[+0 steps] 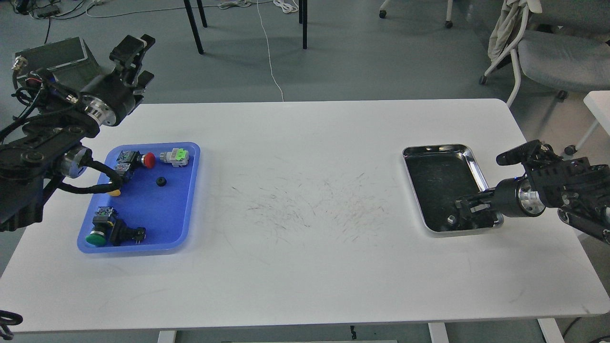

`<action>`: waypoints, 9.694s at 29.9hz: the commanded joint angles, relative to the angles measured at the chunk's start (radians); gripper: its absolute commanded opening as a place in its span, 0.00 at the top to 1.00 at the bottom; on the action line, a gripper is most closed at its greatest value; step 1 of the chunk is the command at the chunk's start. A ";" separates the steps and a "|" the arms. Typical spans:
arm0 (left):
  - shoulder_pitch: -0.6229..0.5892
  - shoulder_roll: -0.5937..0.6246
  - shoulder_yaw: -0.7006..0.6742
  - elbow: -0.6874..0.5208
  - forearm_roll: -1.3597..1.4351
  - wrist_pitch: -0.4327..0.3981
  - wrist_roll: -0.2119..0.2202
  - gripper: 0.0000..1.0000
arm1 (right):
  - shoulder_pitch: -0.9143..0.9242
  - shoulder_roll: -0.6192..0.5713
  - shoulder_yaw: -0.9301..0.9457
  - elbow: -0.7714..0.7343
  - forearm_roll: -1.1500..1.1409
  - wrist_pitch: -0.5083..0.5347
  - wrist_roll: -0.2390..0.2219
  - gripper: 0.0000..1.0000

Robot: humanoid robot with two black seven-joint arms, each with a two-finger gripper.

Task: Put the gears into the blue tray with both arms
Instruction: 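Close the right gripper on the small black gear in the metal tray, then lift the gear up out of the metal tray with the right gripper, then carry the gear with the right gripper toward the table center, then open the right gripper to set the gear on the table, then retract the right arm up beside the metal tray, then swing the left gripper out over the blue tray toward the gear, then lower the left gripper down over the black gear on the table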

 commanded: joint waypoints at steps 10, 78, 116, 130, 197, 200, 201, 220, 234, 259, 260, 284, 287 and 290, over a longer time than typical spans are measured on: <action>-0.001 0.007 -0.001 -0.002 -0.002 0.000 0.000 0.01 | 0.076 0.003 0.013 -0.025 0.003 -0.027 -0.001 0.99; -0.003 0.230 -0.029 -0.235 -0.009 0.081 0.000 0.01 | 0.032 0.609 0.065 -0.022 -0.096 -0.624 0.036 0.99; 0.008 0.304 -0.029 -0.315 -0.018 0.113 0.000 0.01 | -0.037 0.609 -0.018 -0.046 -0.096 -0.633 0.040 0.99; 0.008 0.313 -0.029 -0.319 -0.018 0.117 0.000 0.01 | -0.068 0.609 -0.018 -0.057 -0.122 -0.624 0.040 0.99; 0.033 0.576 0.117 -0.999 0.715 0.143 0.000 0.01 | 0.007 0.063 0.290 -0.096 1.330 -0.070 -0.189 0.07; 0.030 0.557 0.132 -0.999 0.770 0.143 0.000 0.01 | -0.005 0.048 0.290 -0.080 1.332 0.013 -0.188 0.07; 0.031 0.548 0.132 -0.999 0.793 0.141 0.000 0.01 | -0.014 0.048 0.289 -0.066 1.332 0.014 -0.188 0.07; -0.041 0.408 0.132 -0.982 1.270 0.172 0.000 0.09 | -0.063 0.036 0.289 -0.065 1.318 0.030 -0.183 0.07; -0.038 0.208 0.057 -0.913 1.389 0.189 0.000 0.01 | -0.052 0.036 0.287 -0.065 1.313 0.022 -0.186 0.07; 0.013 -0.099 0.068 -0.529 1.801 0.293 0.000 0.11 | 0.012 0.034 0.289 -0.118 1.312 -0.006 -0.183 0.06; 0.025 -0.098 0.069 -0.522 1.801 0.294 0.000 0.11 | 0.017 0.033 0.289 -0.118 1.312 -0.007 -0.183 0.06; 0.166 -0.175 0.092 -0.324 1.801 0.390 0.000 0.21 | -0.112 -0.006 0.801 -0.166 1.332 -0.049 -0.125 0.06; 0.174 -0.174 0.100 -0.301 1.801 0.411 0.000 0.27 | -0.120 0.010 0.804 -0.166 1.330 -0.053 -0.125 0.06; 0.197 -0.173 0.106 -0.293 1.801 0.422 0.000 0.28 | -0.120 0.010 0.800 -0.164 1.330 -0.053 -0.125 0.06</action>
